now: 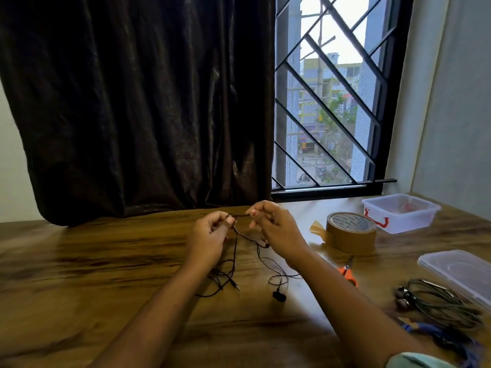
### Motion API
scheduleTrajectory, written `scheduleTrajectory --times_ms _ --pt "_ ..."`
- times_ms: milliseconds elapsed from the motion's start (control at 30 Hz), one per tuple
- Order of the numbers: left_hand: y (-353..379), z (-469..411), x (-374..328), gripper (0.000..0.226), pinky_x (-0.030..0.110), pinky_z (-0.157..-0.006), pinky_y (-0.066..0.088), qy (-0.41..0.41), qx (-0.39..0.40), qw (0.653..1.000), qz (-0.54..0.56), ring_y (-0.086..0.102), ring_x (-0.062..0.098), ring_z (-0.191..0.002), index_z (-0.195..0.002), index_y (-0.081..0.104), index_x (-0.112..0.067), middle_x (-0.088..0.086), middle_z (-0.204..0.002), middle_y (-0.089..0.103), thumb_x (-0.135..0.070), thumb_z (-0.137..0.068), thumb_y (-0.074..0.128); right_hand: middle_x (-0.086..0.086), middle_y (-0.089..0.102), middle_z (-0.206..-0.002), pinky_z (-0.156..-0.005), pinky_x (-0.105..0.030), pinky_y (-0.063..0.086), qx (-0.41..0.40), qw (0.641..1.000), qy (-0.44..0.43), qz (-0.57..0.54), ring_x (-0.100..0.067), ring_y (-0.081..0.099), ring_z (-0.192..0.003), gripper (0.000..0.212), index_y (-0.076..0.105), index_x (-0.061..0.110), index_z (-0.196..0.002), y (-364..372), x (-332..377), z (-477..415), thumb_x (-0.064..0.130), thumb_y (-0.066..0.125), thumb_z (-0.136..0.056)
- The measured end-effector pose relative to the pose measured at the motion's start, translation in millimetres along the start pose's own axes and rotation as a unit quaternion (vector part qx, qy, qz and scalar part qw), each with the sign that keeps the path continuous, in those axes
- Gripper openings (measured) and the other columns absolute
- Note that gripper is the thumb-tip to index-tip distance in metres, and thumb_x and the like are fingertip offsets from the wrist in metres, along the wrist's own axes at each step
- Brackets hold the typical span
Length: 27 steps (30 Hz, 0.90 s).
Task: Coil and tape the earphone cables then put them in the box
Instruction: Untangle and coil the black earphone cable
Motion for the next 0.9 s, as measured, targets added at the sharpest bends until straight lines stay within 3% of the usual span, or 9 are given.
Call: scheduleTrajectory --times_ms 67,200,300,400,500,567,700,800,900 --pt "-9 0 5 0.013 0.041 -0.063 0.053 -0.021 -0.039 0.999 -0.009 0.060 0.019 -0.072 -0.091 0.067 -0.025 -0.003 -0.083 0.066 -0.023 -0.093 0.055 0.001 0.063 -0.069 -0.042 -0.012 0.034 0.059 0.996 0.061 0.005 0.001 0.045 -0.042 0.006 0.061 0.012 -0.093 7 -11 2 0.014 0.056 -0.094" --pt "-33 -2 29 0.021 0.026 -0.057 0.049 -0.115 -0.135 0.972 0.156 0.060 0.013 -0.071 -0.092 0.062 -0.020 -0.002 -0.094 0.066 -0.012 -0.098 0.044 0.001 0.068 -0.075 -0.039 -0.013 0.029 0.178 0.970 0.151 0.060 -0.001 0.038 -0.040 0.010 0.061 0.015 -0.088 18 -26 14 0.019 0.056 -0.095" --pt "-39 -3 43 0.027 0.030 -0.063 0.051 -0.188 -0.145 0.912 0.334 0.060 0.018 -0.071 -0.083 0.054 -0.015 0.005 -0.081 0.060 -0.012 -0.101 0.034 -0.002 0.068 -0.076 -0.040 -0.016 0.027 0.133 0.979 0.151 0.005 -0.003 0.035 -0.039 0.021 0.062 0.018 -0.094 10 -23 11 0.025 0.043 -0.101" --pt "-31 -5 42 0.032 0.032 -0.063 0.048 -0.214 -0.116 0.847 0.472 0.053 0.017 -0.062 -0.073 0.047 -0.014 0.002 -0.064 0.047 -0.020 -0.101 0.033 -0.001 0.063 -0.064 -0.042 -0.017 0.029 0.047 0.982 0.155 -0.098 -0.005 0.042 -0.041 0.027 0.059 0.014 -0.091 -4 -22 5 0.028 0.039 -0.102" --pt "-34 -9 40 0.032 0.027 -0.055 0.051 -0.211 -0.119 0.846 0.475 0.055 0.015 -0.057 -0.073 0.048 -0.014 0.000 -0.062 0.047 -0.023 -0.101 0.037 0.002 0.057 -0.058 -0.044 -0.019 0.029 -0.024 0.946 0.153 -0.285 -0.007 0.045 -0.043 0.027 0.056 0.014 -0.089 -19 -26 1 0.026 0.036 -0.102" --pt "-42 -10 48 0.028 0.020 -0.044 0.051 -0.223 -0.145 0.860 0.434 0.060 0.011 -0.049 -0.077 0.049 -0.012 0.003 -0.066 0.050 -0.016 -0.101 0.036 0.001 0.062 -0.064 -0.043 -0.017 0.032 -0.051 0.916 0.133 -0.375 -0.008 0.044 -0.042 0.026 0.061 0.016 -0.101 -27 -24 -1 0.023 0.036 -0.102" --pt "-54 -9 73 0.030 0.014 -0.035 0.044 -0.280 -0.197 0.862 0.373 0.056 0.008 -0.034 -0.080 0.048 -0.013 0.009 -0.072 0.051 -0.005 -0.099 0.027 0.001 0.073 -0.097 -0.045 -0.016 0.035 -0.053 0.917 0.087 -0.385 -0.008 0.038 -0.044 0.040 0.060 0.033 -0.122 -30 -15 -4 0.007 0.041 -0.098" --pt "-69 -8 88 0.032 0.015 -0.038 0.045 -0.312 -0.242 0.840 0.373 0.062 0.013 -0.052 -0.080 0.045 -0.016 0.008 -0.079 0.056 -0.003 -0.098 0.021 0.001 0.069 -0.113 -0.047 -0.016 0.042 -0.072 0.922 0.046 -0.379 -0.005 0.043 -0.047 0.065 0.048 0.040 -0.132 -35 -8 -7 -0.010 0.040 -0.092" --pt "-86 -10 103 0.032 0.017 -0.056 0.049 -0.308 -0.297 0.810 0.401 0.062 0.022 -0.082 -0.076 0.041 -0.015 0.004 -0.083 0.053 -0.003 -0.096 0.019 -0.002 0.065 -0.117 -0.050 -0.016 0.046 -0.120 0.918 0.017 -0.378 -0.004 0.048 -0.050 0.077 0.036 0.044 -0.140 -48 -5 -6 -0.016 0.039 -0.091"
Point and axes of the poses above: each hand's wrist, its own z-axis away from the middle knuckle, its own y-axis out of the palm, x = y × z, the point moved 9 cm from there along -z, towards the middle knuckle
